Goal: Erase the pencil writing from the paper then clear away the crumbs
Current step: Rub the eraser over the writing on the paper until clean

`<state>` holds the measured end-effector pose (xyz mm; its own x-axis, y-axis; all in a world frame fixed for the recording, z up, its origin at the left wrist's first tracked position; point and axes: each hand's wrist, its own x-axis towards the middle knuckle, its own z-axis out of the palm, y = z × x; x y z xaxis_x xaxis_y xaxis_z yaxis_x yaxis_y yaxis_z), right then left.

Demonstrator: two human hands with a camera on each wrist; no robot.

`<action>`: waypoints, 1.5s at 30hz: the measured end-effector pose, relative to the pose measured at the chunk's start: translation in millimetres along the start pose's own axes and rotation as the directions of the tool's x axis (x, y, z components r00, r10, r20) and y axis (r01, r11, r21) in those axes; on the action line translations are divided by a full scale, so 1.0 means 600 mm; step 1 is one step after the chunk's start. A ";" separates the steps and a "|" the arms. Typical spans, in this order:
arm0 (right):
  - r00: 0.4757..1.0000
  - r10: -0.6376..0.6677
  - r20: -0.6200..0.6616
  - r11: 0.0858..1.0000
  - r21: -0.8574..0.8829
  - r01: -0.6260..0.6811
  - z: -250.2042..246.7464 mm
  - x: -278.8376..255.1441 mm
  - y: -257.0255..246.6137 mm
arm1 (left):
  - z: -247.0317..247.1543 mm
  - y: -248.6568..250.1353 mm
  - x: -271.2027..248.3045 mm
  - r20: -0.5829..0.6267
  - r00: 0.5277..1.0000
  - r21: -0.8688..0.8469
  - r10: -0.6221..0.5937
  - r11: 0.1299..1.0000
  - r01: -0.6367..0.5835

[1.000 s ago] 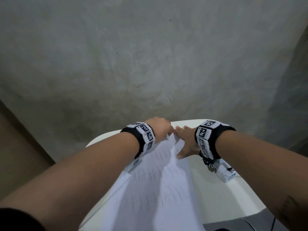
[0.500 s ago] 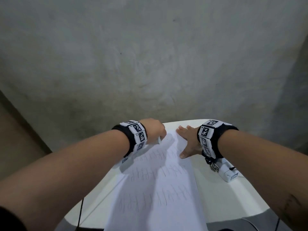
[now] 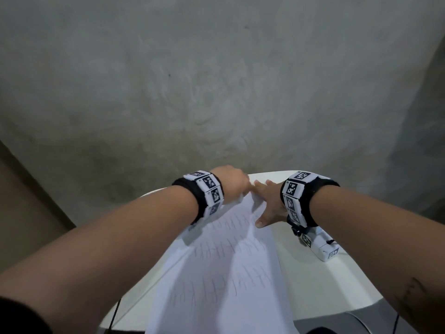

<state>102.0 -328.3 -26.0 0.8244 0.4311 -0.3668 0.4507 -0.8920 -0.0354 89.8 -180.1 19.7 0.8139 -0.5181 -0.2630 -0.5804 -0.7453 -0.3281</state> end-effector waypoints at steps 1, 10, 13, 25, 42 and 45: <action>1.000 -0.004 -0.017 1.000 0.020 0.004 -0.001 0.000 0.000 | -0.003 0.010 0.007 -0.039 0.999 -0.032 0.008 0.999 -0.009; 0.999 0.031 0.019 0.999 -0.025 -0.031 -0.007 -0.009 -0.007 | 0.005 -0.014 -0.007 0.079 0.997 0.011 -0.025 1.000 0.024; 0.999 0.033 0.005 0.999 0.001 -0.033 -0.022 -0.026 -0.013 | -0.009 0.023 0.020 -0.055 0.997 -0.045 0.047 0.998 -0.049; 0.999 -0.029 -0.042 0.997 0.074 0.032 -0.016 -0.019 -0.004 | 0.005 0.011 0.012 -0.094 0.996 -0.173 0.007 0.985 -0.023; 1.000 -0.021 0.001 1.000 0.004 0.021 -0.013 -0.019 -0.008 | 0.032 -0.004 -0.009 -0.089 0.996 -0.187 -0.010 0.982 -0.006; 1.000 -0.003 0.025 0.999 -0.039 0.004 -0.024 -0.020 -0.018 | 0.017 -0.003 0.004 -0.090 0.996 -0.155 -0.009 0.988 -0.005</action>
<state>92.2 -322.1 -7.8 0.8145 0.4299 -0.3897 0.4667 -0.8844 -0.0001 92.8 -175.9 10.4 0.8182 -0.5469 -0.1774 -0.5734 -0.7989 -0.1818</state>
